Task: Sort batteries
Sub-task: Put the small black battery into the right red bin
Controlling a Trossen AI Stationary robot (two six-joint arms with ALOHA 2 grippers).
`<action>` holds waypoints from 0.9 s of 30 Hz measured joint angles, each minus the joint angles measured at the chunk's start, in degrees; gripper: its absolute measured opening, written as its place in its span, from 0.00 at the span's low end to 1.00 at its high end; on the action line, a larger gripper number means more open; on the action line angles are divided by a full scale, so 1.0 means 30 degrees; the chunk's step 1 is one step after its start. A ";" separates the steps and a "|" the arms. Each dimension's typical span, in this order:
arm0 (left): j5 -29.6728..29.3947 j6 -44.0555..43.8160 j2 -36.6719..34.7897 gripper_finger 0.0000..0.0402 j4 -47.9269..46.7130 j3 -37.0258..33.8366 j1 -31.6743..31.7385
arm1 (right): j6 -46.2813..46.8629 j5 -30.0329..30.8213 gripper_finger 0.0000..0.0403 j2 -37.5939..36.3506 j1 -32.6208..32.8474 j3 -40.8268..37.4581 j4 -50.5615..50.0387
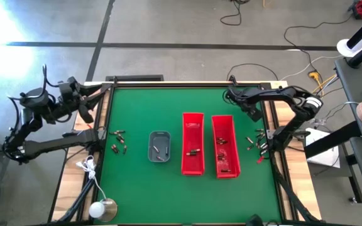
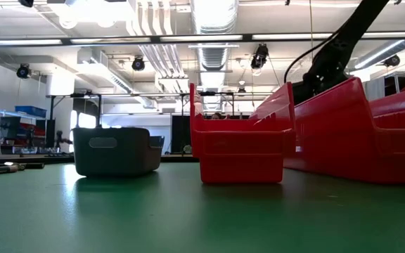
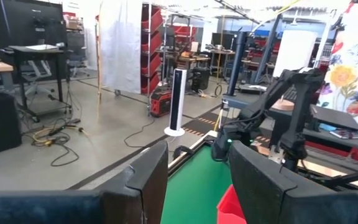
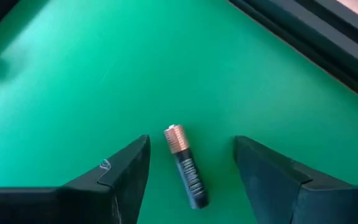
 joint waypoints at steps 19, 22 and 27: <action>0.0976 0.0112 0.0893 0.38 0.2218 0.0022 0.0000 | 0.0143 -0.0968 0.14 -0.0001 0.0697 0.0046 0.0424; 0.1534 -0.0228 0.1188 0.38 0.2677 0.0022 0.0000 | 0.0164 -0.1123 0.11 -0.0001 0.0701 0.0046 0.0424; 0.2067 -0.0346 0.1442 0.38 0.3541 0.0034 0.0000 | 0.0099 -0.1076 0.08 -0.0024 0.0709 0.0046 0.0412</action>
